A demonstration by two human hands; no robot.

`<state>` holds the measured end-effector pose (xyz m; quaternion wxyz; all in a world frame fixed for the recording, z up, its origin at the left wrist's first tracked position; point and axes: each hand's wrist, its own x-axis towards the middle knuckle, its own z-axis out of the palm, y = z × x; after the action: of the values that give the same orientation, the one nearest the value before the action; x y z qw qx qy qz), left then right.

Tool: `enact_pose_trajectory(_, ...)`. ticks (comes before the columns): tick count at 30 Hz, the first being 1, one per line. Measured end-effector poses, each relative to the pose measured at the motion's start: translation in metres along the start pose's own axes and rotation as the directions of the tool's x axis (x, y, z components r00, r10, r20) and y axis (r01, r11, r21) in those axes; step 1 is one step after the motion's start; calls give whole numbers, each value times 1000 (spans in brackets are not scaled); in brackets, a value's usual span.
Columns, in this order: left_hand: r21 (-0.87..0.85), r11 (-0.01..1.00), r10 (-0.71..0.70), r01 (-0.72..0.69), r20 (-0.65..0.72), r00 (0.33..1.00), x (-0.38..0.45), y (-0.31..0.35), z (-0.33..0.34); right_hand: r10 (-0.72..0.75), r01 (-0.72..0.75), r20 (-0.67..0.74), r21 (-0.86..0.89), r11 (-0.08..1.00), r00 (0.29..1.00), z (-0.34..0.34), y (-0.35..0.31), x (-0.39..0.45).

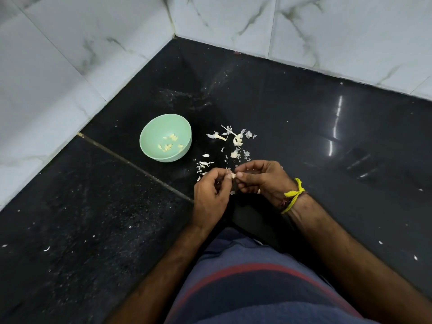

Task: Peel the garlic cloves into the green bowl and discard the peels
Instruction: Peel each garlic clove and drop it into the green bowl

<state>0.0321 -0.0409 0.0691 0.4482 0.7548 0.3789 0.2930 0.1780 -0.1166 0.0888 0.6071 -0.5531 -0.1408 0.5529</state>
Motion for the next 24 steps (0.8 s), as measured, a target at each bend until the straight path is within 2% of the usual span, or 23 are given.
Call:
enact_pose_trajectory(4, -216, 973, -59, 80, 100, 993, 1, 5, -8, 7, -7, 80, -4, 1000, 997, -3, -1, -2)
enact_pose_trajectory(7, -426, 889, -108, 167, 159, 981, 0, 9, -12, 15, -21, 157, 33, 999, 987, -4, -2, -5)
enact_pose_trajectory(9, -490, 850, -123, 192, 169, 978, -2, 11, -13, 18, -28, 182, 51, 998, 983, -4, -3, -5)
enact_pose_trajectory(18, -490, 829, -220, 268, 155, 963, -7, 14, -2, -14, -13, 228, 114, 993, 973, 1, -2, -3)
enact_pose_trajectory(24, -420, 894, -151, 158, 50, 987, -3, 15, -10, -68, 59, 123, 70, 996, 990, 3, -1, 0)
